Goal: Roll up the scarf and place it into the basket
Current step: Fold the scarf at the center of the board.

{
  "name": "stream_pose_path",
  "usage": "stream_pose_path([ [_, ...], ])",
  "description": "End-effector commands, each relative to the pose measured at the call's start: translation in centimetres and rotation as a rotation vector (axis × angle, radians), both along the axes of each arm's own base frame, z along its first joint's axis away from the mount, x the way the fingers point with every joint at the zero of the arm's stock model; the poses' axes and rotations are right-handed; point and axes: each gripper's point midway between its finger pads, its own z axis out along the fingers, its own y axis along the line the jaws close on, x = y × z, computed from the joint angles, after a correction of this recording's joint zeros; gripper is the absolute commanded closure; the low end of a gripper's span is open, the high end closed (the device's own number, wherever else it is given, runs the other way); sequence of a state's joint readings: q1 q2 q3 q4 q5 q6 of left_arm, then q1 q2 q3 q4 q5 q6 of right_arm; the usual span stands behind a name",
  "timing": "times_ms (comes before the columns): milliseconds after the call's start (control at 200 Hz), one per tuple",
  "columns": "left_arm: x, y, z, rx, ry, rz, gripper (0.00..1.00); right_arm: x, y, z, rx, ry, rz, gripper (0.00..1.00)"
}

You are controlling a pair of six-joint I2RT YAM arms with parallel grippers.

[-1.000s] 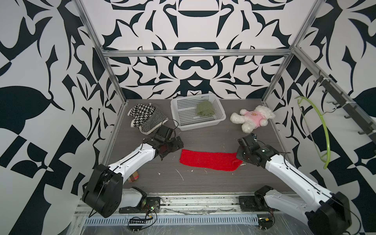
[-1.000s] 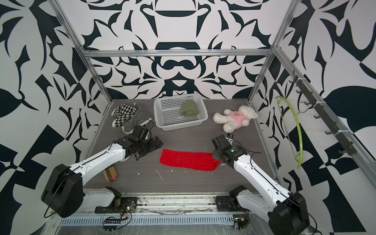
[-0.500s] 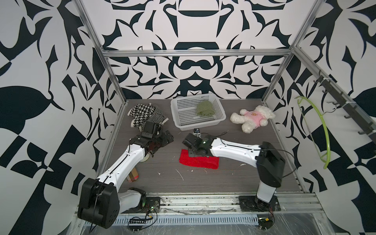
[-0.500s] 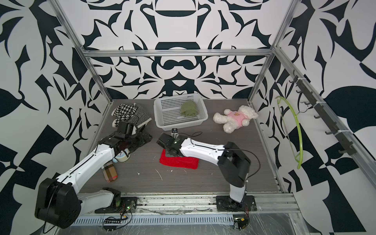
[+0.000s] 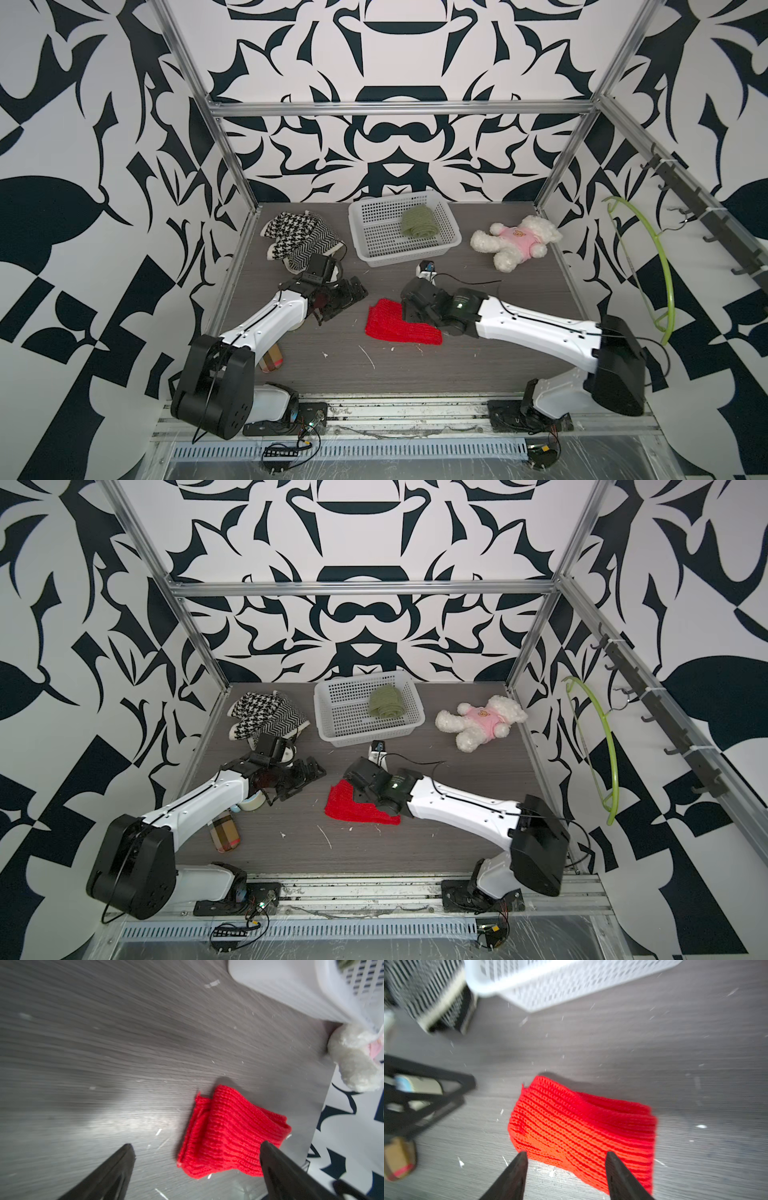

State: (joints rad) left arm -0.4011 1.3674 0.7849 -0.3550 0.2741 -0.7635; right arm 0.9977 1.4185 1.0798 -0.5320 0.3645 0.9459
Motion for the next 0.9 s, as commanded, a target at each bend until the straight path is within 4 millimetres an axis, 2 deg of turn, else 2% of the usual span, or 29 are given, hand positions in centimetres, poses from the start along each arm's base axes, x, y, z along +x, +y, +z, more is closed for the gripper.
stream_pose_path([
  [0, -0.5, -3.1, -0.2, -0.054, 0.013, -0.071, 0.01, 0.0, -4.3, -1.8, -0.105, 0.014, -0.091, 0.38],
  [85, -0.7, -4.6, -0.9, -0.052, 0.033, -0.097, 0.04, 0.0, -5.6, -1.7, -0.106, 0.008, -0.111, 0.38],
  [150, -0.8, -5.2, -1.7, -0.045, 0.052, -0.102, 0.13, 0.0, -6.3, -1.6, -0.111, 0.0, -0.12, 0.38],
  [260, -1.0, -5.6, -3.1, -0.029, 0.097, -0.105, 0.58, -0.2, -7.2, -1.6, -0.114, -0.005, -0.134, 0.38],
  [290, -1.1, -5.6, -3.2, -0.027, 0.101, -0.104, 0.74, -0.3, -7.4, -1.8, -0.115, -0.004, -0.138, 0.38],
  [355, -1.0, -5.5, -2.9, -0.024, 0.094, -0.097, 1.0, -0.5, -7.8, -1.9, -0.111, -0.007, -0.144, 0.38],
  [530, -1.2, -5.4, -0.2, 0.013, 0.034, -0.114, 1.0, -0.9, -8.7, -2.7, -0.115, -0.002, -0.156, 0.38],
  [750, -2.7, -6.4, 1.6, 0.021, 0.017, -0.15, 1.0, -0.9, -9.5, -3.0, -0.124, -0.003, -0.162, 0.39],
  [895, -4.0, -5.7, 2.5, 0.038, 0.005, -0.128, 1.0, -1.0, -9.8, -3.2, -0.123, 0.003, -0.151, 0.39],
])
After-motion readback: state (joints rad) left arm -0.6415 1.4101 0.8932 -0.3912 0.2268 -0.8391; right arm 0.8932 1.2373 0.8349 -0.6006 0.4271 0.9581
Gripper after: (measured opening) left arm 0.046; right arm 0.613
